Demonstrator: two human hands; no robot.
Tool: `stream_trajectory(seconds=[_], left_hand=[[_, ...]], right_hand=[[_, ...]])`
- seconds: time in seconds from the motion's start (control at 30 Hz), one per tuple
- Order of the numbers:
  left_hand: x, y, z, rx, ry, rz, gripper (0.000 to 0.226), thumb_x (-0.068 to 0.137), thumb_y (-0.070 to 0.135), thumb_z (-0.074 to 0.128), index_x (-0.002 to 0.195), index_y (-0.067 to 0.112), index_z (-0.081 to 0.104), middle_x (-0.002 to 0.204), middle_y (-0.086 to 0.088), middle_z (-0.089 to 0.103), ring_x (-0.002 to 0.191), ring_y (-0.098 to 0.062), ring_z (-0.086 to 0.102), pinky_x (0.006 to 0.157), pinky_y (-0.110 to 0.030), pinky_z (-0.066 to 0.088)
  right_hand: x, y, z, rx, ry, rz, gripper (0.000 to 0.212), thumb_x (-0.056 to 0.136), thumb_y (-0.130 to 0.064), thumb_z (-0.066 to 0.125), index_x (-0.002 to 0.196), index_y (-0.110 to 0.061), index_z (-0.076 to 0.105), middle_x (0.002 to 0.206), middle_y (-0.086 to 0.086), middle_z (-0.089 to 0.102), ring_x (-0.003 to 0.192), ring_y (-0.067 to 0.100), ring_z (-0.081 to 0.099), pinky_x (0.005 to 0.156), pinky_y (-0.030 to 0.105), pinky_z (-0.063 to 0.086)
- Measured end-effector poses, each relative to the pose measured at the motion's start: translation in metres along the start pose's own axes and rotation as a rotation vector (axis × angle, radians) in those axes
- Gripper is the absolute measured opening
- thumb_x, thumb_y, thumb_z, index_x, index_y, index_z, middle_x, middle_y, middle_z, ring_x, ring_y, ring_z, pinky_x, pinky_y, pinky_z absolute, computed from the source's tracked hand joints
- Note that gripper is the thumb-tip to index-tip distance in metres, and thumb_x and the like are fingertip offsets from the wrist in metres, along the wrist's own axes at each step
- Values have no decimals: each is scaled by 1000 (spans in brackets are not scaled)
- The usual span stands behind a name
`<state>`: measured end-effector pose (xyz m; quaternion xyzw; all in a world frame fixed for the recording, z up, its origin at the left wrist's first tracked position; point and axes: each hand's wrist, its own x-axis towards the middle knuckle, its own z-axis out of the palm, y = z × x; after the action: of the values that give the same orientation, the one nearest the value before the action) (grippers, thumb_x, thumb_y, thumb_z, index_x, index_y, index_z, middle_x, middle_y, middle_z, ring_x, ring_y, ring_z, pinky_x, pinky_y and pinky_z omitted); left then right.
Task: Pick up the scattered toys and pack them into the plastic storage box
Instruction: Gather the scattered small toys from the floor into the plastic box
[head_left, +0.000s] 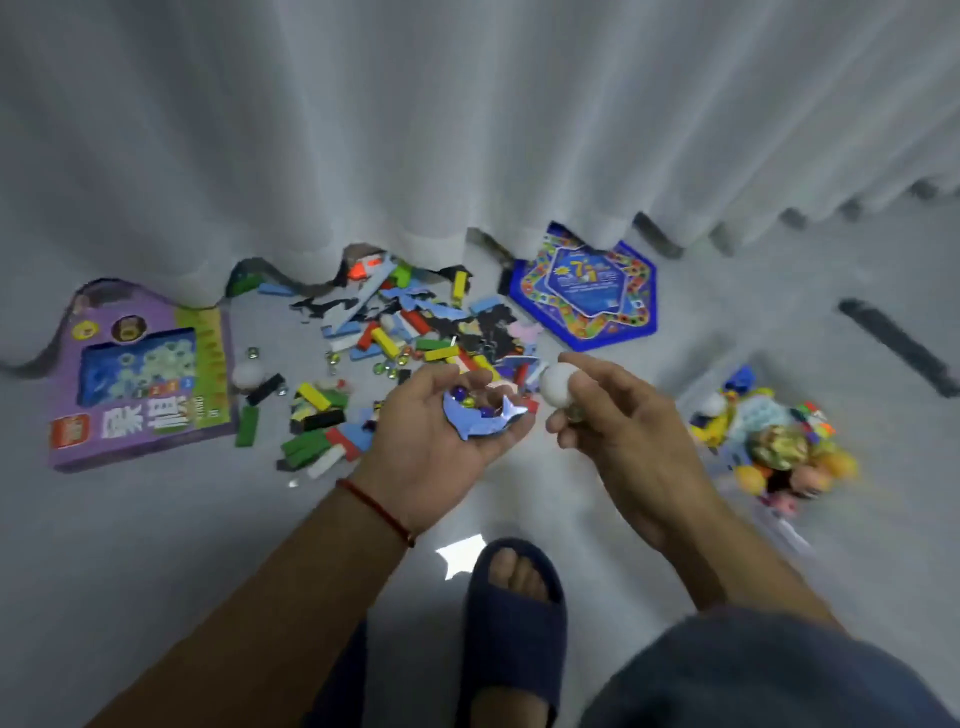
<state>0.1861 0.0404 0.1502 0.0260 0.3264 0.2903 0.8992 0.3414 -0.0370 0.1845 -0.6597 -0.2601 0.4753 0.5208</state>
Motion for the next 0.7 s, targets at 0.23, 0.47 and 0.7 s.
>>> stream_trajectory(seconds=[0.23,0.47,0.7], left_hand=[[11,-94,167,583,-179,-242,29,91,27,56,110,6,50,111,-15,45,97,-35,56,102,-53,45],[6,-116,177,840,-137,-142,43,91,27,55,129,9,48,121,-16,43,90,-27,63,79,-36,55],[-1,-67,100,904,119,-32,37,89,27,57,120,6,57,122,-22,53,108,-35,58,86,-43,56]], right_hand=[[-67,-32,-163,588,550,212,25,98,-13,53,117,2,58,119,22,62,97,29,68,65,32,61],[-81,-40,-185,606,599,246,24,92,-25,52,89,-1,52,107,19,52,97,36,60,81,45,51],[-59,-24,-174,167,527,305,30,91,-29,52,111,-8,58,93,12,56,78,32,66,90,58,53]])
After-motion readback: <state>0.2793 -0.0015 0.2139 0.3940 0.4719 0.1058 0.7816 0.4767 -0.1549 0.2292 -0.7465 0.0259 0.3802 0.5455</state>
